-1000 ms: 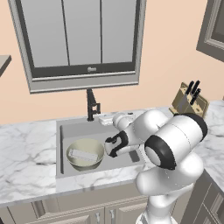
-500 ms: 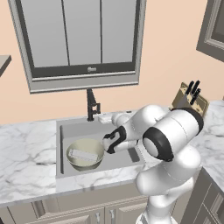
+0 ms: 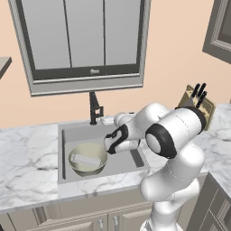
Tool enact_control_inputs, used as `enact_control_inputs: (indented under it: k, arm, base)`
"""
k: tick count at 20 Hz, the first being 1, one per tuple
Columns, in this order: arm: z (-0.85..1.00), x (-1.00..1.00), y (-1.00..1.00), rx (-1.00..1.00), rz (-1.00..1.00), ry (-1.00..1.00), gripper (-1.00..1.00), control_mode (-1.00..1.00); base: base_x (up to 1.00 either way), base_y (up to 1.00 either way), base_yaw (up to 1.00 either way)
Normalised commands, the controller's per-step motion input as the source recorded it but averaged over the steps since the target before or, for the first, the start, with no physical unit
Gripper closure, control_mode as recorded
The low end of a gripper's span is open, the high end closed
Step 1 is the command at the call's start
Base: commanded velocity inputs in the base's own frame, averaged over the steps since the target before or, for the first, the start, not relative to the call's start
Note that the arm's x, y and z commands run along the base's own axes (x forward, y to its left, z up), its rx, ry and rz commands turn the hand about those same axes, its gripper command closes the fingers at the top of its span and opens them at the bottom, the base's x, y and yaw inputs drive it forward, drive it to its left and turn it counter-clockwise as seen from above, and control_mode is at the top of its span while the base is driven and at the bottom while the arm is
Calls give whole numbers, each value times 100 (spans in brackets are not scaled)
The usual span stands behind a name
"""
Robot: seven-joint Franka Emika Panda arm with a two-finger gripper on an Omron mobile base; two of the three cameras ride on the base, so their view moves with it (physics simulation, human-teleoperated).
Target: Pick the bowl and tupperware and place them in the sink. Then turn on the water.
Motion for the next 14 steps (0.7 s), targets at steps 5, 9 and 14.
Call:
enact_control_inputs:
  k: [5, 9, 14]
  arm:
    - [-5, 14, 0, 0, 0, -2, -100, -100]
    - [-4, 13, 0, 0, 0, -3, -100, -100]
    - [-2, 12, 0, 0, 0, -2, -100, -100]
  base:
    - [0, 0, 0]
    - [0, 0, 0]
    - [0, 0, 0]
